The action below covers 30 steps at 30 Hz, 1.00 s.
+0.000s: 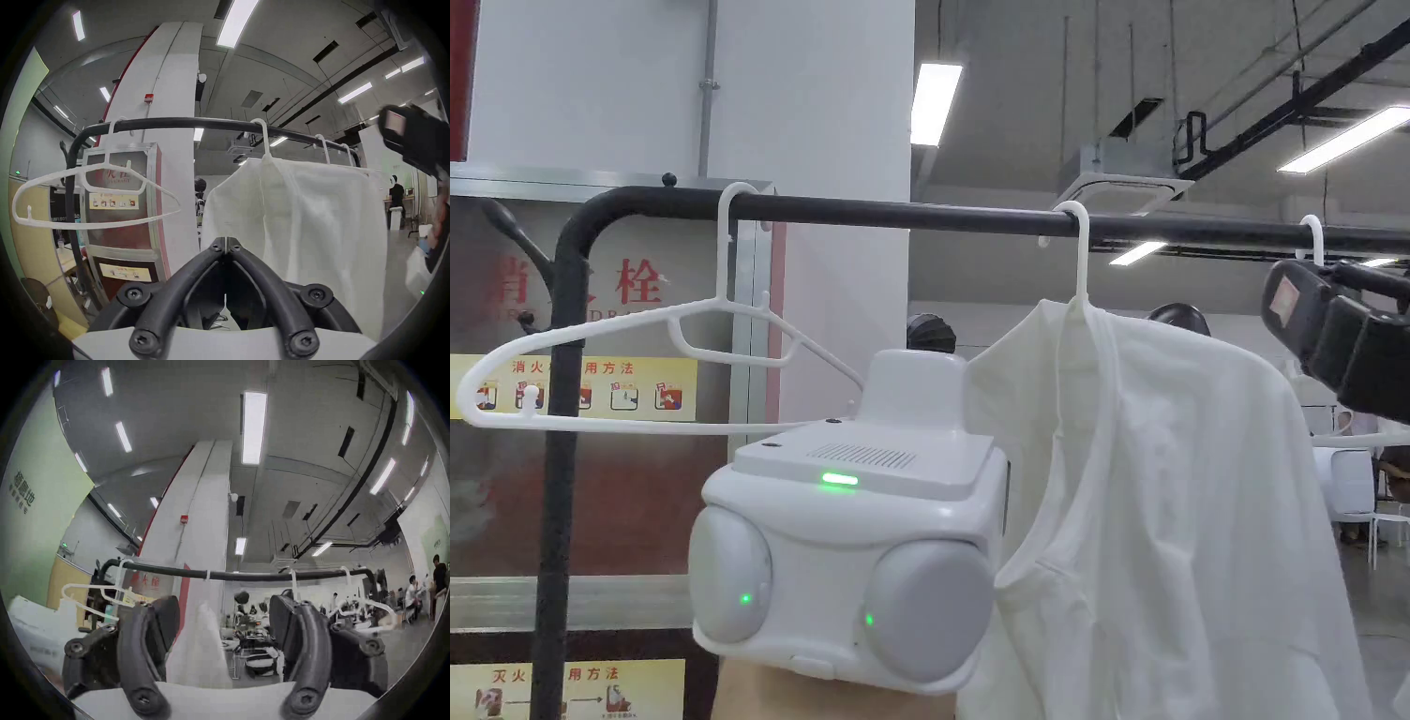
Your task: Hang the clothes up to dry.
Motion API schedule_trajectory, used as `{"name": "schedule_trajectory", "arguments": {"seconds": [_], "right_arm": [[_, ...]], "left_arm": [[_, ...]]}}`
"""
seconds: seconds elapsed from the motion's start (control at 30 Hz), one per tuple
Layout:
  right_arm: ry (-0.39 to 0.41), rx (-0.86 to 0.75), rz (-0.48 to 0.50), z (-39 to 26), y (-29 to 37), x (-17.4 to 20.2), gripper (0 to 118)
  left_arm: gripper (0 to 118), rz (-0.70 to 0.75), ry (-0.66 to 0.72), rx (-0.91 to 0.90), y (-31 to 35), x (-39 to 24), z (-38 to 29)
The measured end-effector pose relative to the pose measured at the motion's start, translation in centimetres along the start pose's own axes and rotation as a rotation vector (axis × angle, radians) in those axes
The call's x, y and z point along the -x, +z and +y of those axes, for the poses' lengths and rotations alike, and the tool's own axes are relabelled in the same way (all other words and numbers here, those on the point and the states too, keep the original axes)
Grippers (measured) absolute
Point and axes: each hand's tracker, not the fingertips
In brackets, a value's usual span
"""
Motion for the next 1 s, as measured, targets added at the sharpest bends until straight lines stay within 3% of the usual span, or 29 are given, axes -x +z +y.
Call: {"name": "schedule_trajectory", "arguments": {"seconds": [0.07,0.1,0.13,0.17,0.37,0.5,0.57,0.6,0.67,0.7,0.73,0.77,0.8,0.9,0.97,1.0], "right_arm": [[0.000,0.010,-0.003,-0.6,2.0,-0.7,63],[-0.001,0.012,-0.020,-1.0,3.1,-1.0,49],[0.000,0.012,-0.028,-1.4,4.1,-1.4,14],[-0.007,0.015,-0.028,-1.9,4.8,-1.7,0],[0.014,0.189,-0.047,-5.3,6.4,-2.1,0],[-0.032,0.208,0.019,-6.0,4.8,-3.5,0],[-0.106,0.259,0.195,-6.1,3.2,-4.8,0],[-0.163,0.317,0.329,-6.4,2.0,-5.6,0],[-0.336,0.459,0.599,-7.2,-0.4,-7.6,0],[-0.462,0.550,0.802,-8.1,-2.1,-8.7,0],[-0.587,0.565,0.888,-9.3,-3.2,-9.2,0],[-0.624,0.548,0.985,-10.0,-3.7,-9.8,0],[-0.658,0.544,1.041,-10.7,-4.4,-10.0,0],[-0.615,0.537,0.957,-11.4,-5.2,-10.3,0],[-0.634,0.537,0.990,-12.2,-5.8,-10.2,0],[-0.641,0.537,1.013,-12.5,-6.0,-9.8,0]], "left_arm": [[0,-0.011,0.014,0.014,0.2,0.2,-0.6],[0,-0.018,0.028,0.019,0.3,0.3,-1.0],[0,-0.023,0.042,0.022,0.4,0.3,-1.4],[0,-0.014,0.037,0.022,0.5,0.3,-1.7],[0,0.037,0.072,-0.009,0.7,0.0,-3.6],[0,-0.029,0.079,0.029,0.4,0.2,-3.6],[0,-0.168,0.106,0.029,0.3,0.8,-3.3],[0,-0.274,0.115,0.029,0.2,1.2,-3.1],[0,-0.608,0.205,0.088,-1.2,3.5,-2.3],[0,-0.826,0.274,0.112,-2.0,5.1,-2.1],[0,-1.086,0.323,0.121,-2.4,6.7,-2.2],[0,-1.236,0.344,0.127,-2.4,7.4,-2.5],[0,-1.255,0.344,0.129,-2.2,7.6,-2.4],[0,-1.136,0.336,0.085,-2.0,8.9,-2.5],[0,-1.090,0.410,0.148,-2.3,10.0,-2.9],[0,-1.066,0.382,0.150,-1.6,9.9,-3.1]]}}
